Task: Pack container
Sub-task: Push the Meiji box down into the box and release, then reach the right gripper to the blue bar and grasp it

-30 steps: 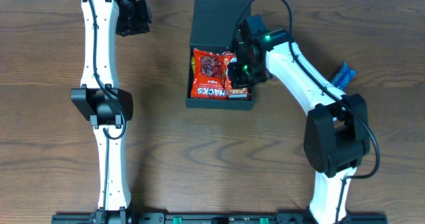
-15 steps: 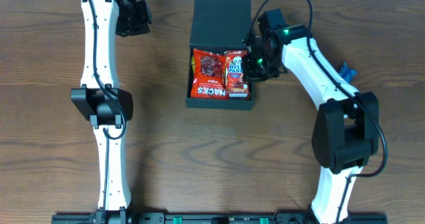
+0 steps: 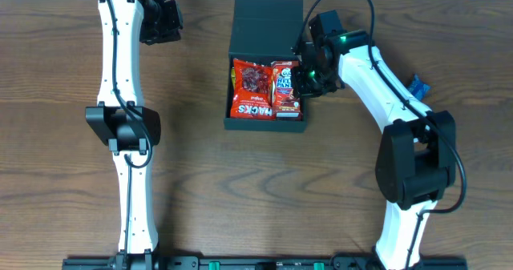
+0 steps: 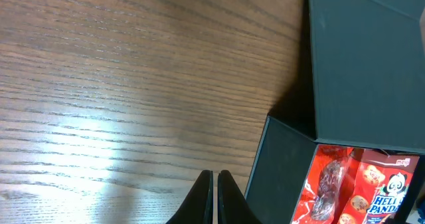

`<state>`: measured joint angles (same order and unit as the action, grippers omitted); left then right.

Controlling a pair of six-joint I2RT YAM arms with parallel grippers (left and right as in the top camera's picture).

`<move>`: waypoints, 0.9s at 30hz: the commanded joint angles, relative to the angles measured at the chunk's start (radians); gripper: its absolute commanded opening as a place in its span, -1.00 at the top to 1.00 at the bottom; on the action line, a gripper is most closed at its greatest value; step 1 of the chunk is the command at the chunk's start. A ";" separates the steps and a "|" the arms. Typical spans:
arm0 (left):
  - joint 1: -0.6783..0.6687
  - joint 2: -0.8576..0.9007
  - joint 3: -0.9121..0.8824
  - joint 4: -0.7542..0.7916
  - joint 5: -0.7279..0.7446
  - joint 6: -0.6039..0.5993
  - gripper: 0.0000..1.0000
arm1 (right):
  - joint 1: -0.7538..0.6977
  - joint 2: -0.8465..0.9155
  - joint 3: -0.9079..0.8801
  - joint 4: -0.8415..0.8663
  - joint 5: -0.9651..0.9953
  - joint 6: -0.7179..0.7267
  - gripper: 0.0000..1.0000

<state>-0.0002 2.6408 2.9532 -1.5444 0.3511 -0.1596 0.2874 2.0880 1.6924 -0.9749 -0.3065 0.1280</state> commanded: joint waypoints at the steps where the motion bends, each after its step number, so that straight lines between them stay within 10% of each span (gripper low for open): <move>1: 0.006 -0.010 0.021 -0.003 -0.014 -0.002 0.88 | 0.010 0.042 -0.006 -0.001 0.102 -0.013 0.97; 27: 0.006 -0.010 0.021 -0.015 -0.015 -0.001 0.88 | -0.081 -0.122 0.206 -0.048 0.320 0.036 0.97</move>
<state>0.0002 2.6408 2.9532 -1.5505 0.3508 -0.1596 0.2714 2.0415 1.8694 -1.0176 -0.1314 0.1230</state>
